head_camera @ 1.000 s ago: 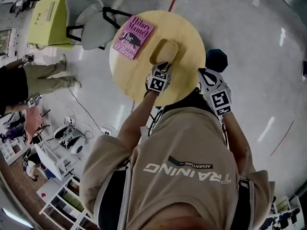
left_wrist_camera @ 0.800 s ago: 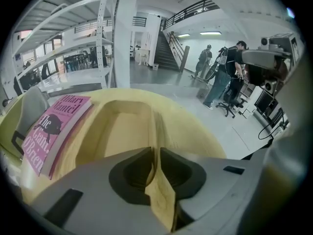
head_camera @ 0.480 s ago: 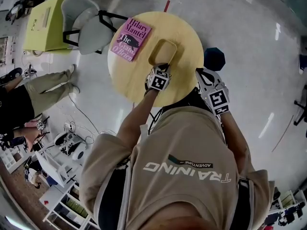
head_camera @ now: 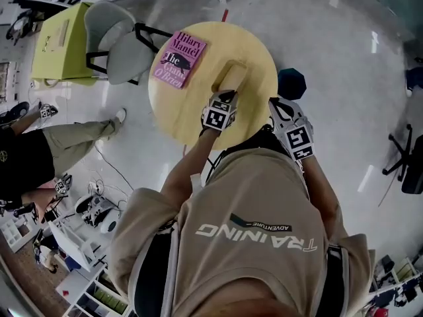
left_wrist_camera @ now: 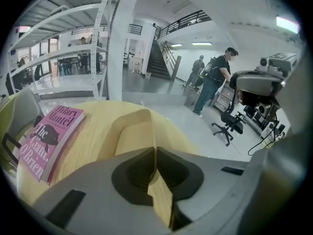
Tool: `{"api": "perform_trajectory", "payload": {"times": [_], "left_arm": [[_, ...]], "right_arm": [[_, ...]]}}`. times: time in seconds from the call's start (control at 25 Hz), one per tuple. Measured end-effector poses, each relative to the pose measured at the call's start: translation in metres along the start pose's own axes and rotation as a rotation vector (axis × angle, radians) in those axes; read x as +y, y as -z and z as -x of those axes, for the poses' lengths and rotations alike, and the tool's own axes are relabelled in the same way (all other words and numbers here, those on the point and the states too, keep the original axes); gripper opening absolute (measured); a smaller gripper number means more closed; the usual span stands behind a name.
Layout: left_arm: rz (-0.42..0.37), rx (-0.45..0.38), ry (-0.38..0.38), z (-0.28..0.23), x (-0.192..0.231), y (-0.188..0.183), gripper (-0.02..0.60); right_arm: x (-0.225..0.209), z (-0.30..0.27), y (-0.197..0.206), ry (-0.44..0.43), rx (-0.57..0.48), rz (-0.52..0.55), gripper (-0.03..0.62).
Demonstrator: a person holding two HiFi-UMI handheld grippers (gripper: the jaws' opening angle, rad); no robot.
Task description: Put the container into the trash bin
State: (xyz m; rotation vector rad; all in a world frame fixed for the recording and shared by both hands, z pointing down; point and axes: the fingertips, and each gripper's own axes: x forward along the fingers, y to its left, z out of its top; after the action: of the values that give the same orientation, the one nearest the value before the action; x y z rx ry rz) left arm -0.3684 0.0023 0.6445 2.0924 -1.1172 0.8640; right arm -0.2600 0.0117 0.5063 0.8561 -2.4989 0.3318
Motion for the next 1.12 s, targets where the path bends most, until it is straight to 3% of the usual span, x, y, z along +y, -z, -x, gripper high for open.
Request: {"api": "perform_trajectory", "payload": {"times": [0.28, 0.68, 0.84, 1.12], "left_arm": [[-0.015, -0.036, 0.071, -0.005, -0.024, -0.006, 0.025], [-0.104, -0.050, 0.159, -0.030, -0.094, -0.050, 0.025], [-0.114, -0.032, 0.154, -0.051, -0.121, -0.063, 0.025], [-0.092, -0.015, 0.094, -0.088, -0.163, -0.102, 0.025]], "right_arm": [[-0.007, 0.025, 0.018, 0.106, 0.003, -0.041, -0.002], [-0.062, 0.091, 0.052, 0.268, -0.013, -0.148, -0.002], [-0.097, 0.113, 0.066, 0.278, -0.060, -0.238, -0.002], [-0.162, 0.146, 0.092, 0.223, -0.071, -0.234, -0.002]]}}
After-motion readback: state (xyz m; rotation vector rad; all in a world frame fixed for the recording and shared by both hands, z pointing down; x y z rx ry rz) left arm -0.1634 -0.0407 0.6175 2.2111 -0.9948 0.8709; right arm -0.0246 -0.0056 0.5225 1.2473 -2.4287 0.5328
